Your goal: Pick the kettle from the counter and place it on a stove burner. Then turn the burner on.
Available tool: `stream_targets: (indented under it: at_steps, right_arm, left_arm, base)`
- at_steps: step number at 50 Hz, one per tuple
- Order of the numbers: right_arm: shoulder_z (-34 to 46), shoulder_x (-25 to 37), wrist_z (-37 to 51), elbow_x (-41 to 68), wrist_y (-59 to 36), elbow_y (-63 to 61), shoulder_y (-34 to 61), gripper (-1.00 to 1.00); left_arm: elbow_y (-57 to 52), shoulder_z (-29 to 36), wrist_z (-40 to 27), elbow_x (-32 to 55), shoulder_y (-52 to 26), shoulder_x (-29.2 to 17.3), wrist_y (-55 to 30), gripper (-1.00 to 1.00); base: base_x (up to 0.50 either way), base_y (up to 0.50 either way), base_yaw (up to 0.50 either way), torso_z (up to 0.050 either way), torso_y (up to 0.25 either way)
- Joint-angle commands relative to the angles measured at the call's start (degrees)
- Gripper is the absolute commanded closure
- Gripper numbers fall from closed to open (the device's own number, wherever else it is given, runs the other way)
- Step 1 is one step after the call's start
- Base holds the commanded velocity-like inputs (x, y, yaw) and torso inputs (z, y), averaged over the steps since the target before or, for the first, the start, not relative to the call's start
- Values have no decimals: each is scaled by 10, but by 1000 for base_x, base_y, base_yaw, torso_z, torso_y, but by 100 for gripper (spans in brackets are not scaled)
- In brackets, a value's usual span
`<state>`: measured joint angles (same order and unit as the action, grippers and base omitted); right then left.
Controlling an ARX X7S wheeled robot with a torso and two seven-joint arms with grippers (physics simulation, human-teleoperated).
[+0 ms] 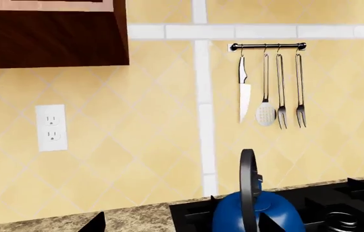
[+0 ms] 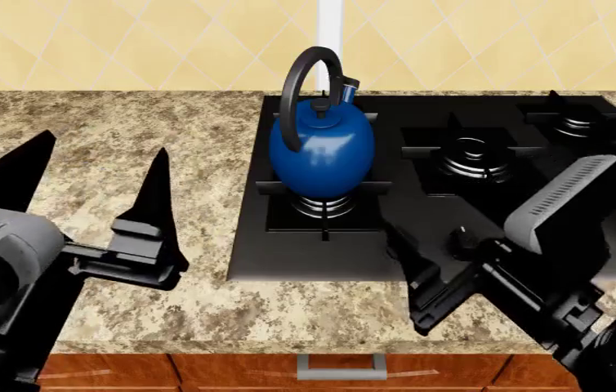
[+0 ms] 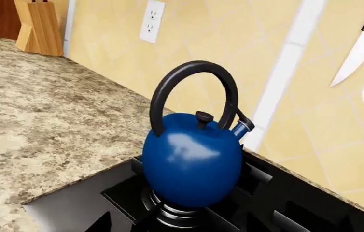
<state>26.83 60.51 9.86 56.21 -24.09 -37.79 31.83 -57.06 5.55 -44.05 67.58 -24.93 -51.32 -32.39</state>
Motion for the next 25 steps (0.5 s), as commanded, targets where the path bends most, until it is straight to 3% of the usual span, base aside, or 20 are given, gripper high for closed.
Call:
stream_targets:
  at_steps: [1,4,10,25]
  right_arm:
    - [-39,67,55,33,31,-77,-60,-100]
    - [-44,78,64,36,36,-87,-67,-100]
    - [-50,87,74,47,37,-99,-71,-100]
    - [-57,102,89,44,57,-108,-103,-100]
  left_arm:
    - [-29,117,-66,-26,35,-168,217,-100]
    - [-29,180,-87,-47,24,-219,286,-100]
    - [-29,287,-114,-77,-23,-277,367,-100]
    - [-29,455,-143,-138,-98,-336,461,-100]
  base:
    - [0,0,0,0,0]
    - [0,0,0,0,0]
    - [0,0,0,0,0]
    - [0,0,0,0,0]
